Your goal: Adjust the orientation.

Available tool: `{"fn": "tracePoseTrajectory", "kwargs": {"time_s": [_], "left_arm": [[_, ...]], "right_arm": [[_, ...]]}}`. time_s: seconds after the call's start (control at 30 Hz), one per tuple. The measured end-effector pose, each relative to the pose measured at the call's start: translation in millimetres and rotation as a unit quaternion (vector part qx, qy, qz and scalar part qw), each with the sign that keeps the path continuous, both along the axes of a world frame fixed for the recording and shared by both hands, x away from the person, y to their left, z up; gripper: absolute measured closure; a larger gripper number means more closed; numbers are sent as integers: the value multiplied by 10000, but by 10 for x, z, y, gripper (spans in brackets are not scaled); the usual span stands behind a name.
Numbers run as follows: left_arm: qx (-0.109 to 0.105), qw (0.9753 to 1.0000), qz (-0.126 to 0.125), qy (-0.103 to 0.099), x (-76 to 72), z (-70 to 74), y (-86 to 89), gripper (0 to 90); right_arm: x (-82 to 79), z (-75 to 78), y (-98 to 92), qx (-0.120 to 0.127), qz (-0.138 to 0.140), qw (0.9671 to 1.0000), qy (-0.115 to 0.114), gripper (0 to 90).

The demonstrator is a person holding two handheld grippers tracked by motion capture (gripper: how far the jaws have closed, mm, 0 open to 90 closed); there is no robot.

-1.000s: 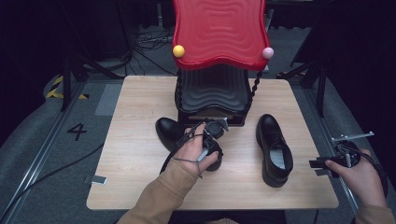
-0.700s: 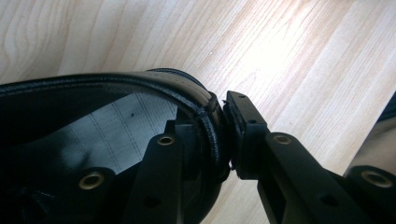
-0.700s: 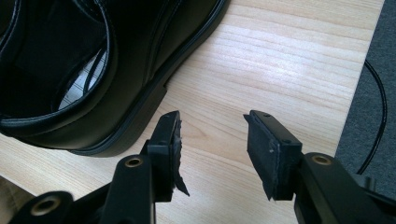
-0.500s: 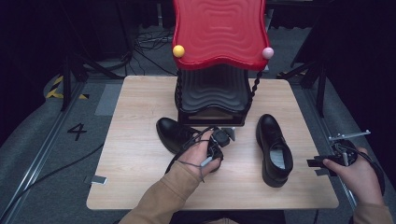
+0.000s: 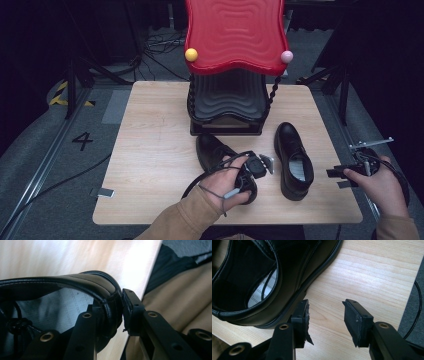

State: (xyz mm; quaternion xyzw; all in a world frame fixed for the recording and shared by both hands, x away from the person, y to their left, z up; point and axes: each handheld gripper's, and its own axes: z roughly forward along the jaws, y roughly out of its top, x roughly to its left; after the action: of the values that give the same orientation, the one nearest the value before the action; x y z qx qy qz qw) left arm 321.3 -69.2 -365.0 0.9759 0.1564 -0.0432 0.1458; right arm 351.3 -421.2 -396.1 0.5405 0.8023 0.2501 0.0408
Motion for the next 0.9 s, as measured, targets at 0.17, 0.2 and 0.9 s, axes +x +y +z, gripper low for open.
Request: {"fn": "tracePoseTrajectory", "kwargs": {"time_s": [0.17,0.2,0.9], "left_arm": [[121,9991,-400,-42,-7,-128,-147,745],[161,9987,-483,-68,-9,-143,-166,745],[-160,9994,137,283,124,-333,-201,599]], "right_arm": [[-25,-16,-15,-15,-32,10000,27,556],[-30,-18,-21,-12,-35,10000,47,556],[46,-41,96,-44,124,9999,62,550]]}}
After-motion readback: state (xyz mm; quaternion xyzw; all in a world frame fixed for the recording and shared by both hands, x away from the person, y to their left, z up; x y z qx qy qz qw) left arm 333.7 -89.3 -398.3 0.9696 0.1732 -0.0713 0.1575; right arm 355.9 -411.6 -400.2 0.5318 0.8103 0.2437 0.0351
